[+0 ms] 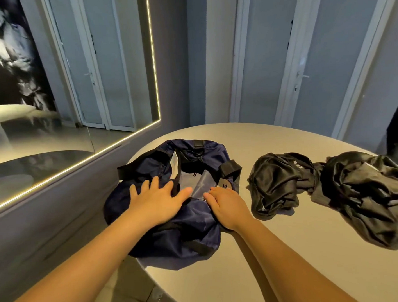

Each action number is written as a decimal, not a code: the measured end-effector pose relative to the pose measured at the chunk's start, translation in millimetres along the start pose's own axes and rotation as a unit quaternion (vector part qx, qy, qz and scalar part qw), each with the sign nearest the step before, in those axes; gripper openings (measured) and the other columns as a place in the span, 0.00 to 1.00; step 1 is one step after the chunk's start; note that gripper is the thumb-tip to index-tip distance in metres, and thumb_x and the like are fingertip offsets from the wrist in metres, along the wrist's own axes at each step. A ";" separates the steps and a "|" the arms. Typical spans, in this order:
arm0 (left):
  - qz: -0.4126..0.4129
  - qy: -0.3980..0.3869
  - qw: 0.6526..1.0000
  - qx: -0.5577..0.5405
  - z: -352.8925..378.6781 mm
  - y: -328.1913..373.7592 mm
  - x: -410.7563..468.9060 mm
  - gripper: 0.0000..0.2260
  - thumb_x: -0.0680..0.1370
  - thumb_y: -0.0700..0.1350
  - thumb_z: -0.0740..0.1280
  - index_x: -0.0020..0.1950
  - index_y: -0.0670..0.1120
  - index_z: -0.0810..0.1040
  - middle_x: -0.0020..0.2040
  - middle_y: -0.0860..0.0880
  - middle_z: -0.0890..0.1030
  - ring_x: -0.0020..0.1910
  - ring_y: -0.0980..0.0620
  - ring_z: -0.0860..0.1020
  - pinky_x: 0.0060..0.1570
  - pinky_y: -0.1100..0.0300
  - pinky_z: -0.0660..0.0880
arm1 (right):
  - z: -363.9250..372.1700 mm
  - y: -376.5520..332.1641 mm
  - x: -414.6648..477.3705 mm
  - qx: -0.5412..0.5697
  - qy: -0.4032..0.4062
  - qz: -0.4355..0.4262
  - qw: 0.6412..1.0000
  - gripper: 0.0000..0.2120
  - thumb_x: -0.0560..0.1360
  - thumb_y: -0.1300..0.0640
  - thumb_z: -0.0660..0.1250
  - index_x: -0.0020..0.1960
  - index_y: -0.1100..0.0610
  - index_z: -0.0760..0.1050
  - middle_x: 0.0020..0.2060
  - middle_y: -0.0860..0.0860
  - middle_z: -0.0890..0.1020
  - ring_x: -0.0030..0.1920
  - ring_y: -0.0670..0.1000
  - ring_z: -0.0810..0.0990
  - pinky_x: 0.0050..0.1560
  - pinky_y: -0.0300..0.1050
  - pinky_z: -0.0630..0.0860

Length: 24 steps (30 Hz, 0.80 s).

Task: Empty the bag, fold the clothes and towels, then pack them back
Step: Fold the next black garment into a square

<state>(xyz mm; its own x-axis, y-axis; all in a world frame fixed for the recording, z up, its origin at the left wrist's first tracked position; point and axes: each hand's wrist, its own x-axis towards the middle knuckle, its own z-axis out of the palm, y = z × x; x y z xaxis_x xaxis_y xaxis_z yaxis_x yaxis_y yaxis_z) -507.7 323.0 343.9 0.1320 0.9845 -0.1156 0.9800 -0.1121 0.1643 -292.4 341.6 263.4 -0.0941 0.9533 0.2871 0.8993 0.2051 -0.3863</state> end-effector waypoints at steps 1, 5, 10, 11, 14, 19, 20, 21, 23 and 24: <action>0.002 0.019 1.000 0.001 12.2 -1.4 -1.2 0.42 0.75 0.78 0.40 0.84 0.58 0.51 0.84 0.46 0.44 0.83 0.42 0.43 0.77 0.36 0.37 | -0.6 2.8 -0.6 0.000 0.001 0.004 1.000 0.35 0.81 0.33 0.38 0.45 0.53 0.77 0.49 0.53 0.83 0.56 0.56 0.79 0.59 0.57 0.73; 0.037 0.090 0.995 -0.016 44.1 -9.7 14.7 0.45 0.71 0.79 0.37 0.84 0.59 0.48 0.84 0.47 0.41 0.83 0.45 0.40 0.78 0.38 0.35 | -2.0 18.8 -6.1 -0.003 -0.004 0.009 1.000 0.30 0.82 0.35 0.41 0.43 0.53 0.72 0.45 0.54 0.80 0.52 0.57 0.78 0.58 0.57 0.72; 0.061 0.124 0.990 -0.005 52.6 -15.6 46.1 0.59 0.58 0.83 0.25 0.83 0.60 0.52 0.84 0.47 0.46 0.83 0.46 0.45 0.78 0.38 0.38 | -24.2 13.9 -23.5 0.026 0.024 -0.079 0.996 0.20 0.86 0.42 0.48 0.48 0.52 0.71 0.45 0.49 0.75 0.47 0.53 0.73 0.54 0.53 0.72; 0.064 0.130 0.990 -0.001 53.6 -16.0 51.4 0.60 0.57 0.83 0.24 0.83 0.59 0.53 0.84 0.47 0.46 0.83 0.46 0.46 0.78 0.38 0.39 | -35.3 12.4 -29.9 0.025 0.061 -0.100 0.993 0.18 0.86 0.44 0.51 0.50 0.53 0.74 0.49 0.49 0.77 0.51 0.52 0.74 0.55 0.51 0.72; 0.068 0.134 0.989 -0.004 53.9 -15.3 67.1 0.60 0.57 0.83 0.24 0.83 0.59 0.54 0.84 0.46 0.48 0.83 0.46 0.47 0.78 0.38 0.40 | -67.2 29.9 -43.9 -0.049 0.225 -0.067 0.971 0.13 0.83 0.50 0.61 0.57 0.56 0.80 0.59 0.51 0.80 0.62 0.52 0.75 0.66 0.51 0.71; 0.073 0.140 0.987 -0.014 55.7 3.1 94.2 0.60 0.57 0.83 0.24 0.83 0.59 0.56 0.84 0.46 0.49 0.82 0.45 0.49 0.78 0.38 0.40 | -73.5 95.8 -49.8 -0.107 0.069 0.192 0.973 0.34 0.81 0.34 0.57 0.80 0.51 0.62 0.80 0.55 0.61 0.79 0.59 0.58 0.76 0.58 0.59; 0.073 0.141 0.987 -0.018 56.0 8.5 98.3 0.59 0.59 0.83 0.25 0.83 0.58 0.57 0.84 0.46 0.49 0.82 0.44 0.49 0.78 0.38 0.40 | -68.1 101.7 -54.3 -0.096 0.030 0.192 0.976 0.33 0.81 0.34 0.57 0.80 0.51 0.62 0.80 0.54 0.61 0.79 0.58 0.58 0.76 0.56 0.61; 0.072 0.142 0.987 -0.021 55.4 13.5 101.6 0.56 0.62 0.82 0.27 0.83 0.58 0.57 0.84 0.45 0.49 0.82 0.44 0.49 0.78 0.38 0.39 | -62.9 105.5 -59.0 -0.092 0.013 0.188 0.978 0.31 0.82 0.36 0.57 0.79 0.51 0.64 0.80 0.53 0.62 0.78 0.57 0.61 0.75 0.54 0.63; 0.062 0.138 0.988 -0.027 52.9 21.2 108.4 0.47 0.70 0.79 0.34 0.83 0.57 0.57 0.84 0.45 0.49 0.82 0.44 0.48 0.78 0.38 0.39 | -57.8 108.2 -67.9 -0.109 0.032 0.178 0.978 0.25 0.83 0.41 0.59 0.76 0.51 0.68 0.76 0.51 0.68 0.74 0.55 0.68 0.71 0.51 0.69; 0.055 0.136 0.989 -0.031 51.2 23.7 112.6 0.44 0.72 0.77 0.37 0.83 0.57 0.57 0.84 0.45 0.49 0.82 0.44 0.48 0.78 0.38 0.39 | -58.2 108.1 -71.7 -0.118 0.049 0.175 0.976 0.23 0.83 0.43 0.60 0.74 0.51 0.70 0.73 0.50 0.71 0.71 0.54 0.71 0.68 0.49 0.72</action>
<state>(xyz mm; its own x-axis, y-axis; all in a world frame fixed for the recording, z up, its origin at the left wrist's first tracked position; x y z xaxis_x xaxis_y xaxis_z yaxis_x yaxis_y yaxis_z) -462.0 424.2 284.6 0.1851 0.9675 0.1722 0.9496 -0.2212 0.2219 -163.5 282.6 252.1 0.2682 0.9273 0.2610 0.9432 -0.1976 -0.2671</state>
